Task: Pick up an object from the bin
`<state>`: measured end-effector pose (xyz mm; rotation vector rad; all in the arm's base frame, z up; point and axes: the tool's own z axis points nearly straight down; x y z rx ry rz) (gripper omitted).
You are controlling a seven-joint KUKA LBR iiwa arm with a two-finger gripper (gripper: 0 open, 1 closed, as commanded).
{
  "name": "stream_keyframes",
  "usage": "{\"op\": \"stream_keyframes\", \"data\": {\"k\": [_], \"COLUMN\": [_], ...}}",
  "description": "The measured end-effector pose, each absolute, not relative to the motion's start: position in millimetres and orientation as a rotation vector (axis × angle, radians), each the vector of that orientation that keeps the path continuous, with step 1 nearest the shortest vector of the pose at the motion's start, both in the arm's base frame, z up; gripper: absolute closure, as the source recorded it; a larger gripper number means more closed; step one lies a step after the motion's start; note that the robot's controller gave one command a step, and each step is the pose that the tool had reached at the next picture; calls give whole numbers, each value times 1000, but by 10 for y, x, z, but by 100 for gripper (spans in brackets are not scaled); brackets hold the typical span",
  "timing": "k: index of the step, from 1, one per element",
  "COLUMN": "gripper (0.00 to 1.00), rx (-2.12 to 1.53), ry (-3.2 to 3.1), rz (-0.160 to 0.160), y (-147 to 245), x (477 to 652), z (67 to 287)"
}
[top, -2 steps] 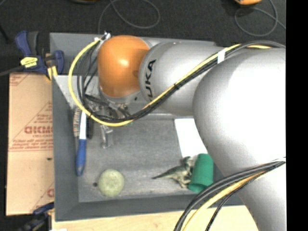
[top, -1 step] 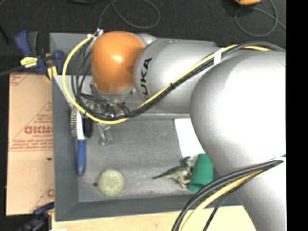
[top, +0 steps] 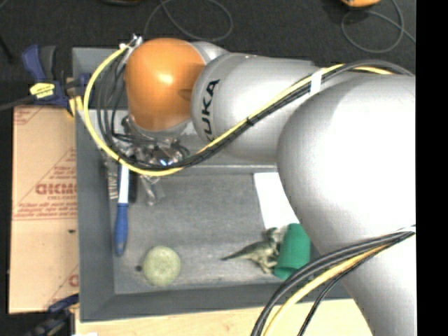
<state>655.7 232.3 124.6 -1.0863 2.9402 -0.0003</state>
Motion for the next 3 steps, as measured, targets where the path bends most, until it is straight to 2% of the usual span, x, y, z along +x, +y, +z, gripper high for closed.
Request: {"op": "stream_keyframes", "data": {"k": [1,2,3], "gripper": [0,100,100], "rx": [-1485,-1564,-1561], "ry": [2748,2714,2716], "rz": [0,-6,-5], "y": [2368,2268,2266], "x": [6569,6575,6575], "z": [897,761,761]}}
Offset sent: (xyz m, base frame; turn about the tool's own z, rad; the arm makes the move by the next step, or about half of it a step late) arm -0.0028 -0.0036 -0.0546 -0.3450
